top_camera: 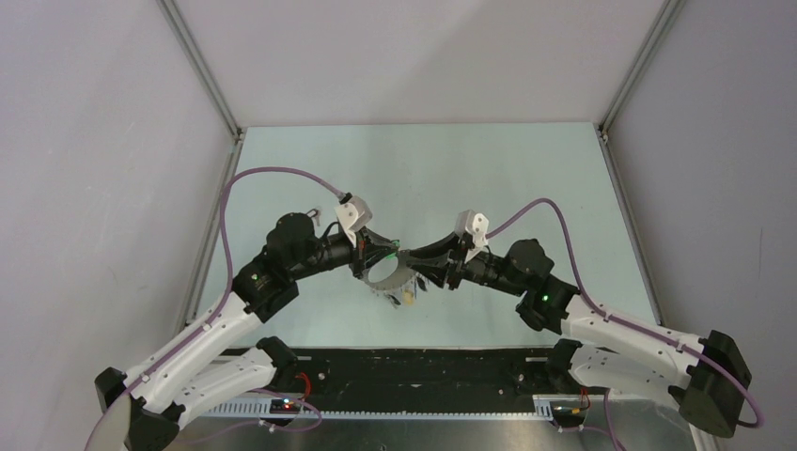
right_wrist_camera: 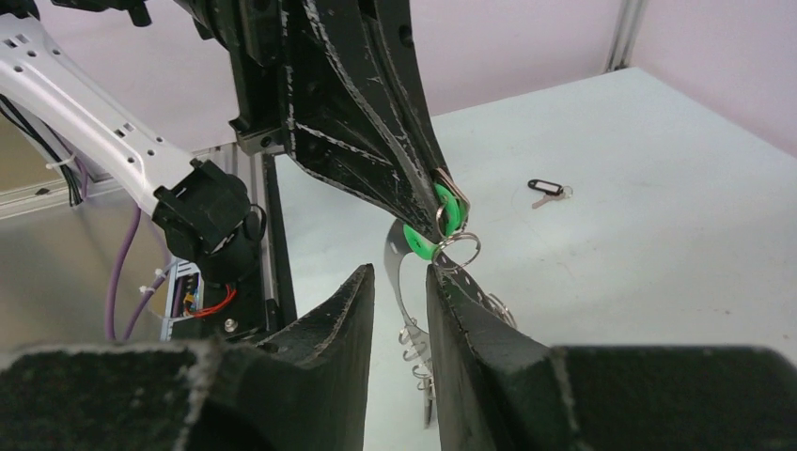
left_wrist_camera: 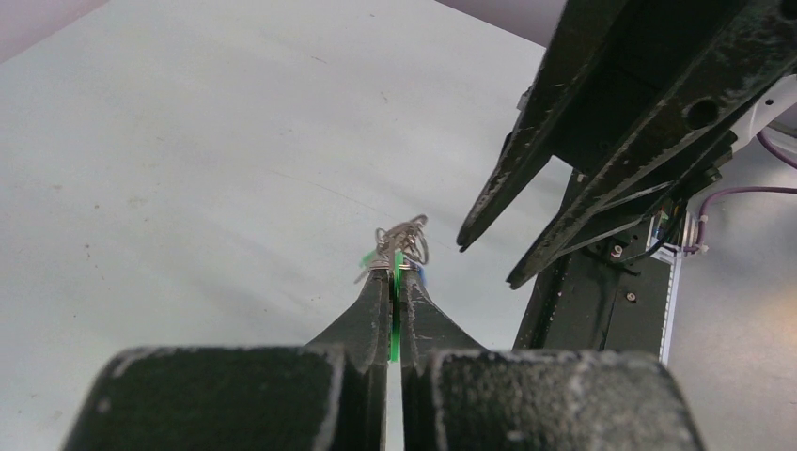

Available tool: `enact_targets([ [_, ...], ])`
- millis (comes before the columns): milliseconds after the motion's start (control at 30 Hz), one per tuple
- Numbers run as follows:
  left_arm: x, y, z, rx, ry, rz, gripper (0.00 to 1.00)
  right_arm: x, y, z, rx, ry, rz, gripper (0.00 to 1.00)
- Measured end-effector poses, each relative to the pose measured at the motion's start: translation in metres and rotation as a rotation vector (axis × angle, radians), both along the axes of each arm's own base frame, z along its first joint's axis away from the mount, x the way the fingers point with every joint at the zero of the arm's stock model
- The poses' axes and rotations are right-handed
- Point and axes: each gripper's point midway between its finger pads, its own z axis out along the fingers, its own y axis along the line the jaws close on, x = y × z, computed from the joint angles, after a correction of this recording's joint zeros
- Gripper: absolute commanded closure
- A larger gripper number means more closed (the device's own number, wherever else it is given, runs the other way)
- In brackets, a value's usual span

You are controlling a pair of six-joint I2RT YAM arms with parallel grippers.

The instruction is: Remove the keys from the keyring

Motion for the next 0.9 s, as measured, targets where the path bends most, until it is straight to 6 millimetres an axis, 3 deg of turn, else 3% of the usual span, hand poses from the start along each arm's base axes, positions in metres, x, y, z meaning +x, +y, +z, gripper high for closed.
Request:
enact_targets([
  [500,-0.001,0.0,0.002,-0.006,-0.006,-0.001,1.0,0.02,0.011,-0.023,-0.042,0.028,0.031,0.72],
  [900,-0.002,0.0,0.003,-0.01,-0.007,-0.01,1.0,0.013,0.018,-0.01,0.001,-0.013,0.095,0.75],
])
